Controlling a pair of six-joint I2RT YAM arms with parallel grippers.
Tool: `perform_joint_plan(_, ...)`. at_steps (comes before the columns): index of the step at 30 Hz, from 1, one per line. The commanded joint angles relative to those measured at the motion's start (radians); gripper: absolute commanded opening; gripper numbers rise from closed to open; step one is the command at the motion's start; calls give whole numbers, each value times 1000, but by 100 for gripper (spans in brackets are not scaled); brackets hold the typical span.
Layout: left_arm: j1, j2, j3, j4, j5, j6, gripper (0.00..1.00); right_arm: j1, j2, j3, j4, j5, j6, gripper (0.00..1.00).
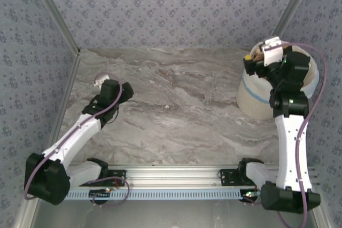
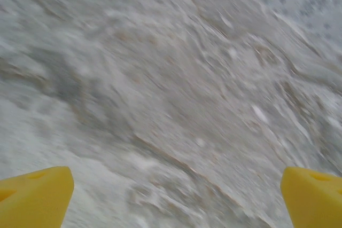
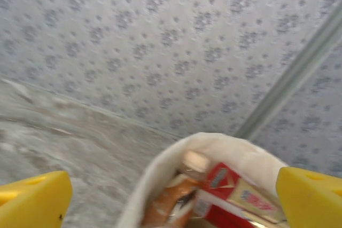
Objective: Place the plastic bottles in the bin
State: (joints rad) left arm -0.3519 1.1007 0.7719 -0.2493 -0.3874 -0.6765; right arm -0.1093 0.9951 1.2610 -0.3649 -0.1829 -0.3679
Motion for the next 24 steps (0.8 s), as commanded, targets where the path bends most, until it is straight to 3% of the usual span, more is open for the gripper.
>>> perform_joint_plan(1,52,-55,17,-45,-181,98,100,27,-23,-161,108,-207,184,100)
perform_joint_plan(4,105,-95,-31,-47,-332,117,100,85,-38,-279,167,-331,139,100)
perform_joint_plan(6,139,-119,-75,-40,-422,113,99,142,-18,-320,143,-312,83,100)
perform_joint_plan(9,198,-143,-156,12,-465,119,99,190,35,-376,161,-218,90,100)
perform_joint_plan(15,273,-110,-356,384,-386,314,99,198,153,-605,462,-39,238,100)
perform_joint_plan(18,302,-70,-365,438,-327,357,100,196,193,-662,538,-20,239,100)
perform_joint_plan(24,374,118,-392,677,-51,461,99,166,257,-723,607,-30,191,100)
